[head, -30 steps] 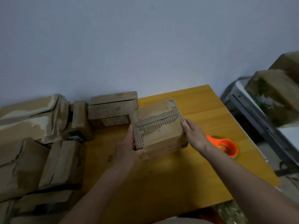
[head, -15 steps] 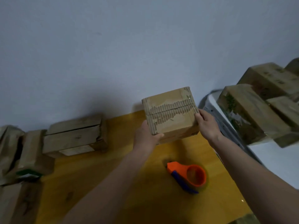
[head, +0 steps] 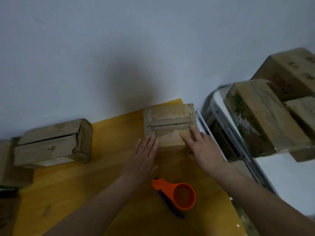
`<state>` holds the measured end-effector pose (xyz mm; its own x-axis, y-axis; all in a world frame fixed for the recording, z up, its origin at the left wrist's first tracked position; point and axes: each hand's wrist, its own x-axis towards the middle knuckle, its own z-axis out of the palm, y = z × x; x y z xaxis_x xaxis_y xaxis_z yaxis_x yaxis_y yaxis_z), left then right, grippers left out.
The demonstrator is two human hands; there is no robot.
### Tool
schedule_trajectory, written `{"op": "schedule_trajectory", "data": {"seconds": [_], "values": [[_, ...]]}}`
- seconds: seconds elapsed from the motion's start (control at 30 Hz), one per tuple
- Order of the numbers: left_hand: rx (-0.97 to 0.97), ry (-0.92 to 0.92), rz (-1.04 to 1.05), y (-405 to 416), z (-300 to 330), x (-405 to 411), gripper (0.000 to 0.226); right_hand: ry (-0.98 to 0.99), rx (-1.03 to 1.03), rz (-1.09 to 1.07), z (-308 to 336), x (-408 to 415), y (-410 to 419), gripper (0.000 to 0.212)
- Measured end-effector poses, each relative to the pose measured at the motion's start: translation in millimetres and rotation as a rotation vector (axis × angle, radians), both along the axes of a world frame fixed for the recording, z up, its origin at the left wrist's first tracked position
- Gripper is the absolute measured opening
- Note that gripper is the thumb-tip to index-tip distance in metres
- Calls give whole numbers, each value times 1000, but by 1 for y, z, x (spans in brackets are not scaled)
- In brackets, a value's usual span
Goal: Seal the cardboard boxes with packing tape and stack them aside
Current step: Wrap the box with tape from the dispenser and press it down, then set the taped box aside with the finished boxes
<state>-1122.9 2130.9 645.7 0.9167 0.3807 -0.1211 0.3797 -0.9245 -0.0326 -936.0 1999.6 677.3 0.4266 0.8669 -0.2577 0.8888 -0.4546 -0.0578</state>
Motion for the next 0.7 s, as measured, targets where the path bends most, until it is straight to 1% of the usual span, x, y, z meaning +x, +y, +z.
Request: {"op": "schedule_trajectory", "data": {"seconds": [0.07, 0.13, 0.17, 0.23, 0.3, 0.4, 0.47, 0.53, 0.6, 0.63, 0.67, 0.7], "values": [[-4, 132, 53, 1, 3, 12, 101, -34, 11, 6, -4, 13, 12, 70], [10, 276, 124, 5, 10, 32, 92, -72, 49, -2, -6, 27, 28, 67], [26, 302, 149, 10, 11, 44, 88, -98, 64, -3, -6, 33, 36, 66], [54, 336, 194, 24, 15, 64, 90, -118, 93, -3, -8, 45, 55, 63], [71, 405, 236, 38, 20, 83, 91, -86, 133, -24, -7, 54, 74, 60], [80, 511, 317, 46, 25, 106, 85, -56, 174, -28, -7, 63, 96, 54], [56, 535, 365, 48, 27, 118, 86, -45, 167, -24, -9, 67, 105, 52], [-62, 471, 398, 52, 25, 122, 86, -45, 158, -25, -9, 71, 109, 51], [-228, 291, 409, 55, 32, 113, 88, -57, 123, -39, -8, 70, 109, 52], [-251, 191, 386, 55, 33, 101, 87, -74, 111, -39, -8, 68, 109, 52], [-229, 122, 360, 55, 33, 87, 84, -112, 117, -29, -8, 64, 109, 51], [-191, 106, 345, 56, 32, 69, 81, -165, 123, -3, -8, 58, 110, 50]]}}
